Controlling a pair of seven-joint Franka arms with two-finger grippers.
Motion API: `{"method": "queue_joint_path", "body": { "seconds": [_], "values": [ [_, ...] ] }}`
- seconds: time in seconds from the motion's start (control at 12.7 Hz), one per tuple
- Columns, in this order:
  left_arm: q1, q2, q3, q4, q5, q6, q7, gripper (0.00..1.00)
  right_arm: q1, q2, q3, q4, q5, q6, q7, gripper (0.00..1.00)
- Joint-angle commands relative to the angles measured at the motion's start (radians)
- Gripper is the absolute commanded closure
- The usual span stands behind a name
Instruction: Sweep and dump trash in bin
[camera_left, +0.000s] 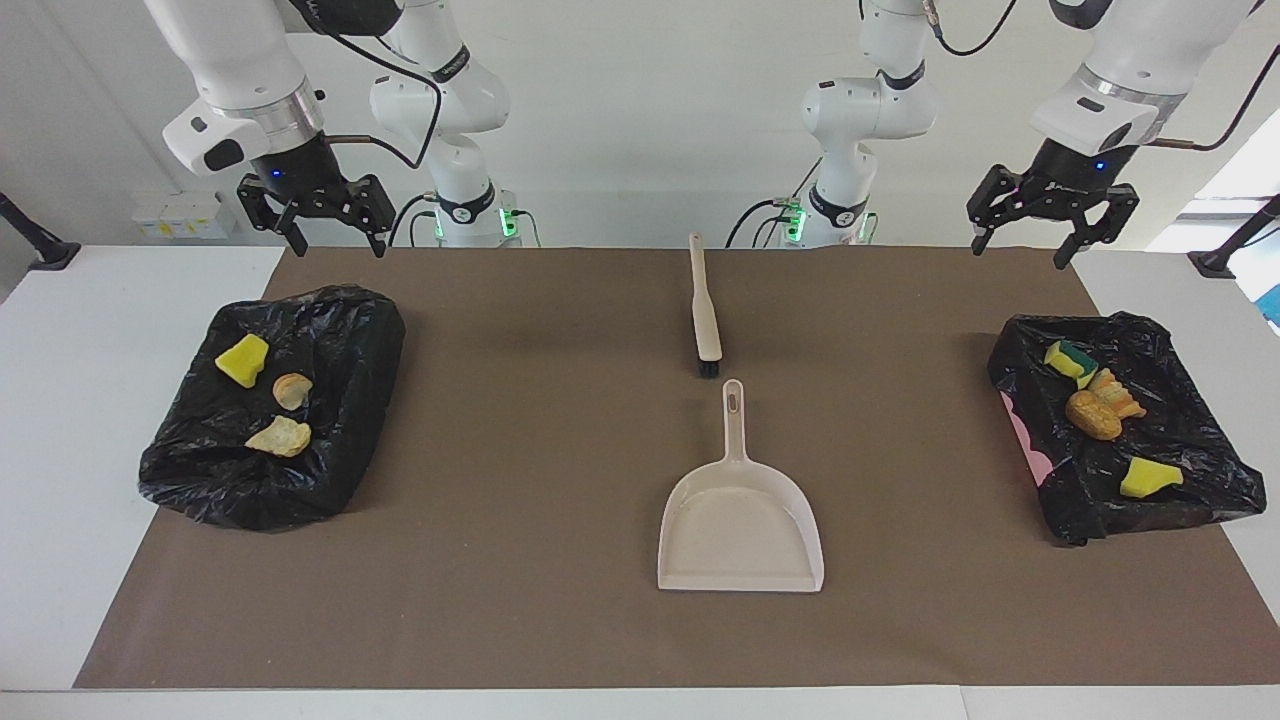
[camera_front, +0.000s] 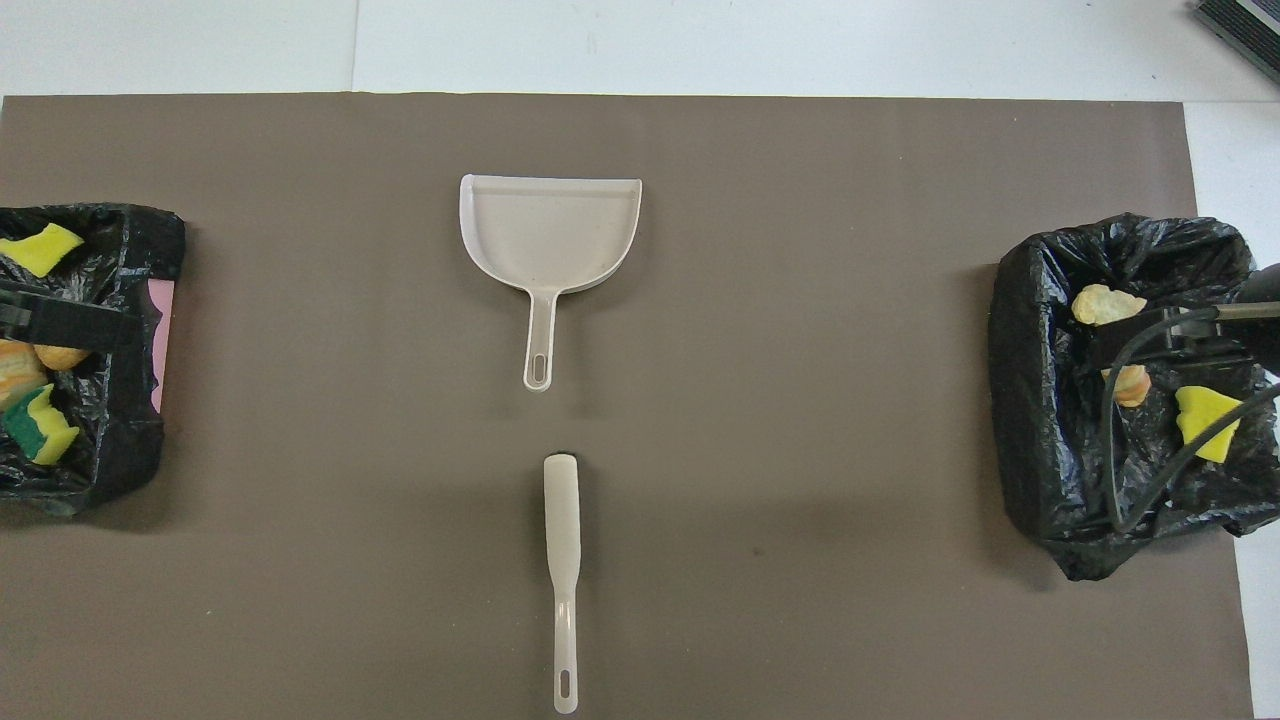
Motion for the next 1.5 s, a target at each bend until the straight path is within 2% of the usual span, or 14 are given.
{"method": "queue_joint_path", "body": {
  "seconds": [0.0,0.55,0.95,1.42],
  "values": [
    [0.006,0.012,-0.004,0.037,-0.009,-0.015,-0.002,0.0,-0.001,-0.015,0.002,-0.015,0.016,-0.007,0.019,0.0],
    [0.007,-0.032,-0.007,-0.014,0.0,-0.091,-0.068,0.0,-0.001,-0.015,0.002,-0.015,0.017,-0.007,0.019,0.0],
    [0.016,-0.063,-0.007,-0.068,0.003,-0.094,-0.082,0.0,-0.001,-0.015,0.002,-0.015,0.017,-0.007,0.019,0.0],
    [0.016,-0.066,-0.007,-0.069,0.025,-0.094,-0.082,0.0,-0.001,-0.015,0.002,-0.015,0.017,-0.007,0.019,0.0]
  ]
}}
